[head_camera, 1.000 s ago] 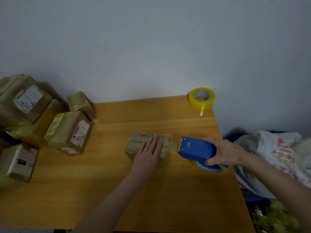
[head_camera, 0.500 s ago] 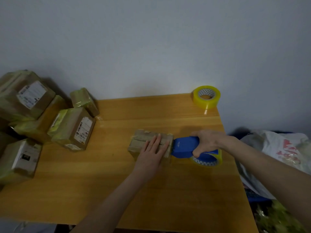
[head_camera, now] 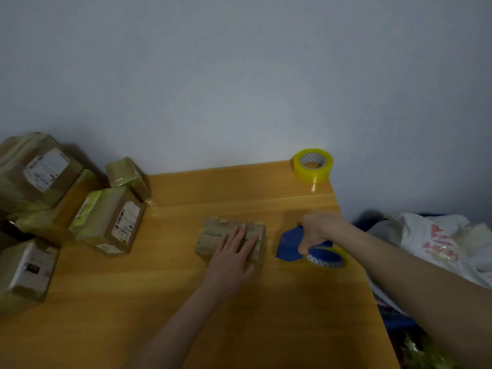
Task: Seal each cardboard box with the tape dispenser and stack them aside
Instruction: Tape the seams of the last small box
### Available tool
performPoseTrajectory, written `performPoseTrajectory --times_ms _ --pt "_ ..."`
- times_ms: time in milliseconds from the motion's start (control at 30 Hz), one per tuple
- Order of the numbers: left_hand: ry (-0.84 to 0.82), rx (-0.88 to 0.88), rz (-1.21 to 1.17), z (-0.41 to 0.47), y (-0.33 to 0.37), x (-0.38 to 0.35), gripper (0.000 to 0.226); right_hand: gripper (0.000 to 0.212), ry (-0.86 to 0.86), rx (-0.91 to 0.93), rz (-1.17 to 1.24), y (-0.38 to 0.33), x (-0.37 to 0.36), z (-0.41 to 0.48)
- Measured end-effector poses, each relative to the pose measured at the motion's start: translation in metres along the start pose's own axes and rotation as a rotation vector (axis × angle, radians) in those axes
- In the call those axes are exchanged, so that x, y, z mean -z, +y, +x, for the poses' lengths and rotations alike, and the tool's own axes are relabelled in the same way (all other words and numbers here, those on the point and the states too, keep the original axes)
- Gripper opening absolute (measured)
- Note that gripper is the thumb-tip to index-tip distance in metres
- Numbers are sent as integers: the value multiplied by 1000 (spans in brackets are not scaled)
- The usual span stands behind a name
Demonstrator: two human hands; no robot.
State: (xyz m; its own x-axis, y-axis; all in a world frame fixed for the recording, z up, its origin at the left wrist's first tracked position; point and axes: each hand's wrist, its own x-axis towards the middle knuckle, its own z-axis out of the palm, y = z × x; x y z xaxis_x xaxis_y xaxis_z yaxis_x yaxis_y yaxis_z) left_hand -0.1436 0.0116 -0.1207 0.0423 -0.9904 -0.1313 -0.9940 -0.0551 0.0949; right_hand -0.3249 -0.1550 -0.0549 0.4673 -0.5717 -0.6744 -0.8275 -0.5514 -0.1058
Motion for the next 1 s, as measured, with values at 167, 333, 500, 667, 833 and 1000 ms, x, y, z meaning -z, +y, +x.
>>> performPoseTrajectory --times_ms 167,333,500,667,833,1000 --pt "168 294 -136 20 28 4 68 58 188 51 536 31 12 0" --pt "238 419 -24 41 48 9 60 48 345 55 988 35 1 8" --pt "142 214 -9 26 21 0 65 49 321 58 1181 34 -14 16" --pt "38 171 -46 32 7 3 77 51 337 66 1262 33 -23 22" --pt "-31 94 33 31 -11 1 91 54 321 107 1217 32 -25 24" --pt "-72 -83 38 33 -37 15 89 57 276 195 1121 36 -18 17"
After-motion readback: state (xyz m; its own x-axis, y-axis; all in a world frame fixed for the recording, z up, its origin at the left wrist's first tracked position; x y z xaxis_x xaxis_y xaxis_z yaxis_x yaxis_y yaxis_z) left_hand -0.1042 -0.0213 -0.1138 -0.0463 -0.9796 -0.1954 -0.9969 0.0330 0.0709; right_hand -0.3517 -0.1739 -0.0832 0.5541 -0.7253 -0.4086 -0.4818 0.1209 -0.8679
